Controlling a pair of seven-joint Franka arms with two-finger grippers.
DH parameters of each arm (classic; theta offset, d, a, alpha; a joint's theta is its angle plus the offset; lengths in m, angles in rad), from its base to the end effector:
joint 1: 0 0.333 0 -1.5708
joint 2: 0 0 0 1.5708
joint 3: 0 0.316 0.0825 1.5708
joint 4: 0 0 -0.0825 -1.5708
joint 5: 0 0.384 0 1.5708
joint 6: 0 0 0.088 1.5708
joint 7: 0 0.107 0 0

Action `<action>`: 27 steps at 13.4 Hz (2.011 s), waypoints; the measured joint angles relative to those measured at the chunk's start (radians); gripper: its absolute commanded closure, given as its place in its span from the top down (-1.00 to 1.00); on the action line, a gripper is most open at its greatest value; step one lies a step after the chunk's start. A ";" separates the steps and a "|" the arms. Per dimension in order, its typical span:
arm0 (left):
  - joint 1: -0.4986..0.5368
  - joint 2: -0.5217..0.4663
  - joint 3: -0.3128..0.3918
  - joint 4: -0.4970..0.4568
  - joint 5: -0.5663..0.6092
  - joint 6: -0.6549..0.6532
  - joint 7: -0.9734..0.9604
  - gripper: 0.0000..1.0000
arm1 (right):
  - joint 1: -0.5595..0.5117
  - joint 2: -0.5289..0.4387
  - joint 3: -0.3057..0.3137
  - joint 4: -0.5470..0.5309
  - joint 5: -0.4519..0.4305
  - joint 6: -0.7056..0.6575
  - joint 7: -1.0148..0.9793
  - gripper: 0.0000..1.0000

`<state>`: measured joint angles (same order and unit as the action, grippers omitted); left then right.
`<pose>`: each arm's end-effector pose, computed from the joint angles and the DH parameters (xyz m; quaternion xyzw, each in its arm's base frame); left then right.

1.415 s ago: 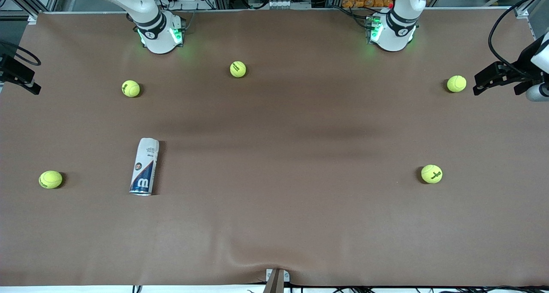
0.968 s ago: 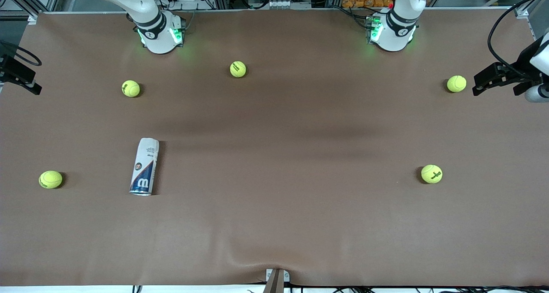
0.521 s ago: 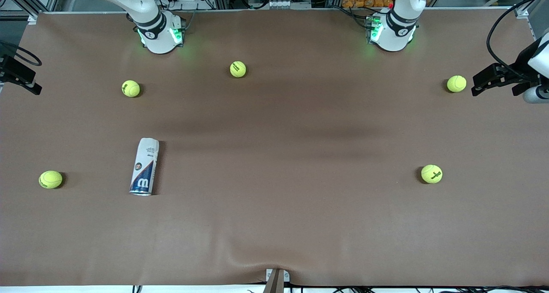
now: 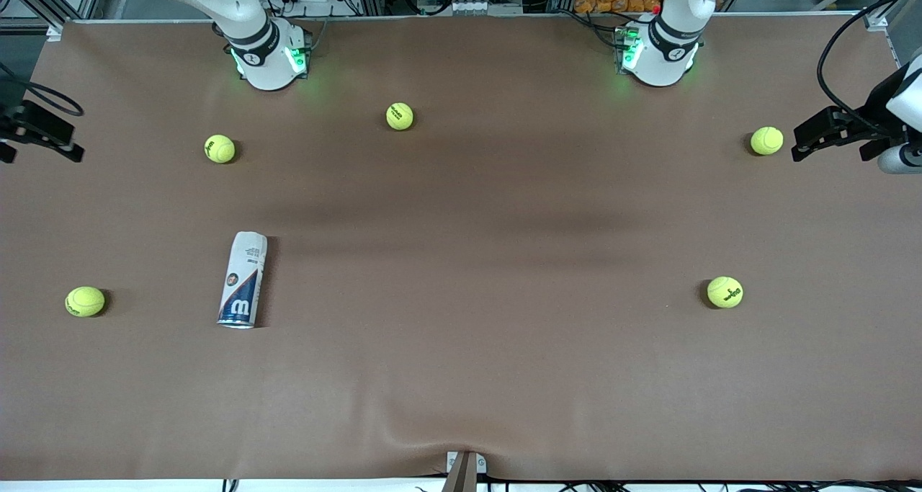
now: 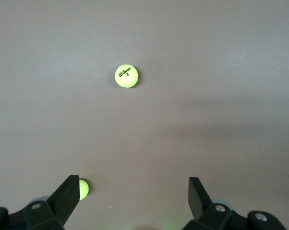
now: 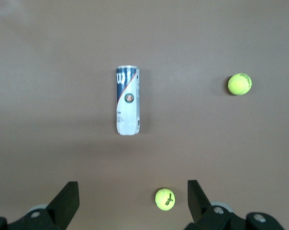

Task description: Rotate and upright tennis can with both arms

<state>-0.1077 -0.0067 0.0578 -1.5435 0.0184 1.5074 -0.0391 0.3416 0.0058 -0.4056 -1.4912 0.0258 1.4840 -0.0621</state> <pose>0.5456 -0.0251 0.6355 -0.9998 0.0050 0.0143 0.0096 0.5468 -0.0314 0.6513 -0.9999 -0.0001 0.0055 0.0121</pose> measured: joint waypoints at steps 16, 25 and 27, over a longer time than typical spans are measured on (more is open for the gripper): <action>0.000 0.001 0.001 -0.004 0.000 0.000 0.000 1.00 | 0.095 0.198 0.019 -0.708 -0.007 0.931 -0.001 1.00; 0.000 0.004 0.001 -0.004 0.000 0.000 0.000 1.00 | 0.101 0.401 0.018 -0.698 -0.007 1.160 0.000 1.00; 0.000 0.007 0.001 -0.004 0.000 0.000 0.000 1.00 | 0.101 0.406 0.018 -0.690 -0.007 1.161 0.001 1.00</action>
<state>-0.1077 -0.0002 0.0584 -1.5473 0.0184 1.5074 -0.0391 0.4423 0.4116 -0.3876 -2.1811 0.0191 2.6447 -0.0608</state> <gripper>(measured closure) 0.000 0.000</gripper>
